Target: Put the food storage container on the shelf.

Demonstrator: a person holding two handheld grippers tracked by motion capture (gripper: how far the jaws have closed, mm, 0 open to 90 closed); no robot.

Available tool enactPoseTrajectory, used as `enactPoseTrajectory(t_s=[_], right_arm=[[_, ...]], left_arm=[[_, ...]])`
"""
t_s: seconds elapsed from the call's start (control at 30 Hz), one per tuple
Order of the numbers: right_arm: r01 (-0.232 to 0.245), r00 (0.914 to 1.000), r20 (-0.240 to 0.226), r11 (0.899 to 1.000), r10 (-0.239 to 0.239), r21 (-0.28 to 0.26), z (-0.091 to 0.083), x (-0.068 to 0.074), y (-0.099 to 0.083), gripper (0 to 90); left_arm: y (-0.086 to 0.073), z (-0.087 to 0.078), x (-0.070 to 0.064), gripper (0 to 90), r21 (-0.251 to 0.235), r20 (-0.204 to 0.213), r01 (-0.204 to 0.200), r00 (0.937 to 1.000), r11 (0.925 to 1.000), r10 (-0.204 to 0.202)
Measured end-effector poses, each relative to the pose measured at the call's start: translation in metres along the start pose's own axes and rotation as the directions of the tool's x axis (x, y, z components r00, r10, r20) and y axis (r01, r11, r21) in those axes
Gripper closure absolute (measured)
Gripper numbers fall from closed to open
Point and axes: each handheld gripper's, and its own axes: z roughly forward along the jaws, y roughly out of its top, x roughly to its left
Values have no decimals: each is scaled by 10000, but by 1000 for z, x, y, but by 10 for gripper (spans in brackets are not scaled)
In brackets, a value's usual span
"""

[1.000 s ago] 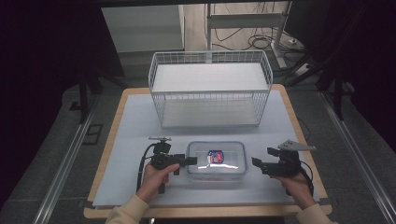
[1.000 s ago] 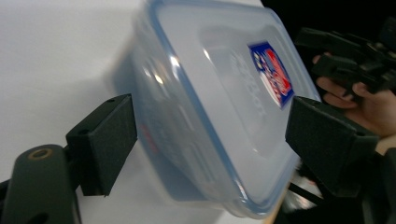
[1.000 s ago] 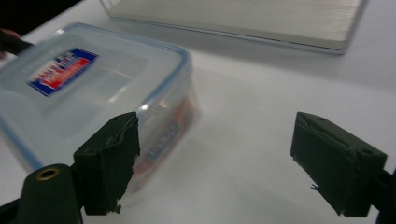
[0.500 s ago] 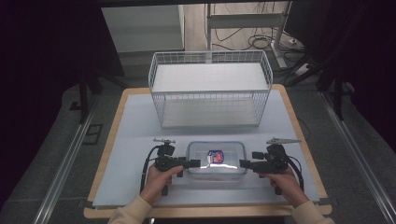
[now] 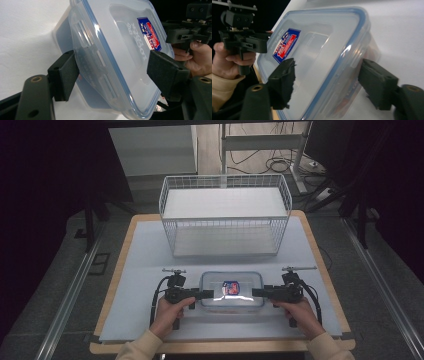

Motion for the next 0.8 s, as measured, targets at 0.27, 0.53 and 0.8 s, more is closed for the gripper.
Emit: enactPoseTrajectory(t_s=[0.27,0.53,0.8], right_arm=[[15,10000,-60,9998,-16,-177,-6,2,-2,392],[307,9995,-66,9991,-309,-285,-14,9,-5,461],[594,9981,-149,9966,-604,-578,-21,14,-12,511]], left_arm=[[-5,-5,-5,308,-282,-103,-184,9998,9994,181],[-14,-12,-12,364,-691,-164,-591,9982,9959,581],[-22,-18,-18,409,-895,-206,-847,9963,9924,831]])
